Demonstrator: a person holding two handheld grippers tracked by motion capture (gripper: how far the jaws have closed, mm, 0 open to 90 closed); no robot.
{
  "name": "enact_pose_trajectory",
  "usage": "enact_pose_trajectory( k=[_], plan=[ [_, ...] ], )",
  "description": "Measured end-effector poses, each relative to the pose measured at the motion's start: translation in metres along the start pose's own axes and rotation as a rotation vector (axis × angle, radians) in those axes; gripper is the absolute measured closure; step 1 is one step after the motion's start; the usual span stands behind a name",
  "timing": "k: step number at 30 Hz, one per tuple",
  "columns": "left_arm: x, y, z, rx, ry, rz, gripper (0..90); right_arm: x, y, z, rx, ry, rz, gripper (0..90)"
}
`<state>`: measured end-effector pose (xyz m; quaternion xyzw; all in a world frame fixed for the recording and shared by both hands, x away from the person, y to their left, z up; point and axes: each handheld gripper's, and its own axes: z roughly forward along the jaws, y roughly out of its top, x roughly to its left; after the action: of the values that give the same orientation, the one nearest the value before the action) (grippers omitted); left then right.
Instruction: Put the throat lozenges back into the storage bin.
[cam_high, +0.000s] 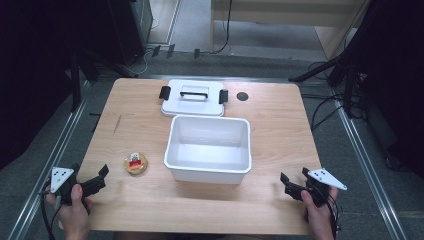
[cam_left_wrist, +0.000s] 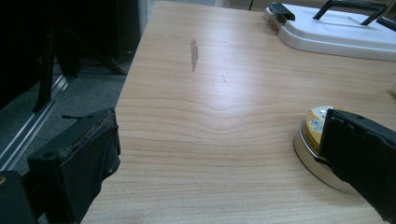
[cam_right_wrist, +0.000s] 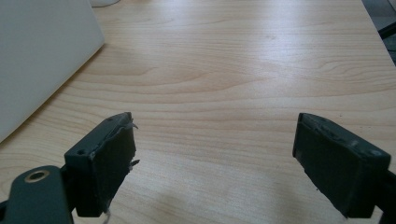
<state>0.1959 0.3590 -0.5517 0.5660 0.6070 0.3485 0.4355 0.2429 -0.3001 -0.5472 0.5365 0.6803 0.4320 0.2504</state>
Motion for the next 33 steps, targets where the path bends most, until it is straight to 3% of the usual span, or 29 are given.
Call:
enact_pose_trajectory(
  k=[4, 5, 7, 9, 10, 16, 20, 21, 23, 24, 26, 27, 28, 30, 31, 33],
  plan=[
    [-0.001, 0.001, 0.001, 0.012, -0.001, 0.009, 0.0, 0.0, 0.0, 0.0, 0.001, 0.001, 0.005, 13.5],
    [-0.002, 0.002, 0.002, 0.035, -0.006, 0.031, 0.0, 0.0, 0.0, 0.0, 0.001, 0.0, 0.001, 13.5],
    [-0.006, 0.004, 0.004, 0.073, -0.02, 0.065, 0.0, 0.001, 0.0, 0.0, 0.001, -0.001, -0.002, 13.6],
    [-0.008, 0.006, 0.005, 0.082, -0.031, 0.074, 0.0, 0.001, 0.0, 0.0, 0.002, -0.001, -0.003, 13.6],
    [-0.012, 0.011, 0.006, 0.1, -0.062, 0.082, 0.0, 0.001, 0.0, 0.0, 0.002, -0.001, -0.003, 13.6],
    [-0.036, 0.03, 0.009, 0.187, -0.109, 0.216, 0.0, 0.0, 0.0, 0.0, 0.0, 0.001, 0.001, 13.5],
    [-0.056, 0.039, 0.014, 0.291, -0.154, 0.355, 0.0, -0.001, 0.0, 0.0, -0.001, 0.003, 0.01, 13.6],
    [-0.064, 0.043, 0.017, 0.337, -0.167, 0.41, 0.0, 0.0, 0.0, 0.0, 0.001, 0.003, 0.012, 13.6],
    [-0.068, 0.044, 0.019, 0.363, -0.183, 0.422, 0.0, 0.0, 0.0, 0.0, 0.002, 0.004, 0.012, 13.6],
    [-0.072, 0.048, 0.023, 0.421, -0.203, 0.451, 0.0, 0.0, 0.0, 0.0, 0.001, 0.004, 0.01, 13.5],
    [-0.074, 0.049, 0.025, 0.45, -0.202, 0.468, 0.0, 0.0, 0.0, -0.001, 0.002, 0.005, 0.011, 13.5],
    [-0.078, 0.053, 0.029, 0.502, -0.2, 0.497, 0.0, 0.0, 0.0, 0.0, 0.001, 0.005, 0.013, 13.5],
    [-0.078, 0.053, 0.029, 0.502, -0.2, 0.497, 0.0, 0.0, 0.0, 0.0, 0.001, 0.005, 0.013, 13.5],
    [-0.082, 0.059, 0.037, 0.583, -0.202, 0.511, 0.0, 0.0, 0.0, -0.001, 0.002, 0.007, 0.013, 13.5],
    [-0.082, 0.059, 0.037, 0.583, -0.202, 0.511, 0.0, 0.0, 0.0, -0.001, 0.0, 0.009, 0.008, 13.5],
    [-0.084, 0.062, 0.043, 0.643, -0.189, 0.517, 0.0, 0.0, 0.0, -0.001, 0.002, 0.008, 0.012, 13.6]
  ],
)
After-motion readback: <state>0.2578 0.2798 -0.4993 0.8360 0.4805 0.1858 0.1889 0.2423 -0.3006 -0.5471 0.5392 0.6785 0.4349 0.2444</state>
